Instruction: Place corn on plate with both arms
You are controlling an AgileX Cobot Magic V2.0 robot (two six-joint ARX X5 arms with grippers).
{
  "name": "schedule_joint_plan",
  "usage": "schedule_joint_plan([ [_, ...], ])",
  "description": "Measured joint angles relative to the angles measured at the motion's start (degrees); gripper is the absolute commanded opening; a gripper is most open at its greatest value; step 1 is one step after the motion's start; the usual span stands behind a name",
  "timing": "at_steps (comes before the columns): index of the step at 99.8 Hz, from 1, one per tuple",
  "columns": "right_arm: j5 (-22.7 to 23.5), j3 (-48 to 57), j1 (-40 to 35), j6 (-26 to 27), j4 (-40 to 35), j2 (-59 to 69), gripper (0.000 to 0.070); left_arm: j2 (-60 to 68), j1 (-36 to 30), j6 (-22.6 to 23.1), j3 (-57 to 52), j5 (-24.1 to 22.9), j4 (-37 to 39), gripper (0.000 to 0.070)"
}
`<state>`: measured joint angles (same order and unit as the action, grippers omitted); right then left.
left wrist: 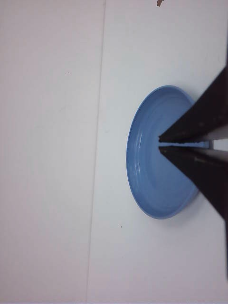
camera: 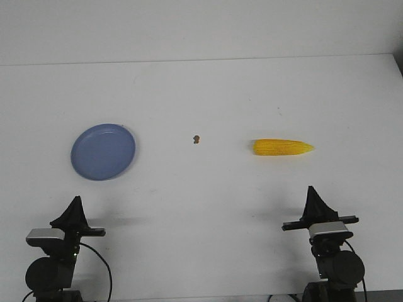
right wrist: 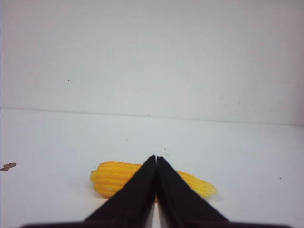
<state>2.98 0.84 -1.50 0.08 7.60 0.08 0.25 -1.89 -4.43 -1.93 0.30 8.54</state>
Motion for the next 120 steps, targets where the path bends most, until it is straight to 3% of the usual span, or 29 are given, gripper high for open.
schedule_joint_plan([
  [67,0.0,0.0,0.0,0.0,0.15,0.0,0.0006,0.0,0.0,0.0,0.0,0.0,0.13,0.0012],
  [100,-0.02,0.04,0.0,0.61,7.85,0.0,0.0006,0.13,0.0,-0.15,-0.87,0.0,-1.81,0.0012],
  [120,-0.02,4.46,0.0,4.96,-0.24,0.09,0.0006,2.86,0.0,-1.62,-9.62,-1.07,-9.77,0.0012],
])
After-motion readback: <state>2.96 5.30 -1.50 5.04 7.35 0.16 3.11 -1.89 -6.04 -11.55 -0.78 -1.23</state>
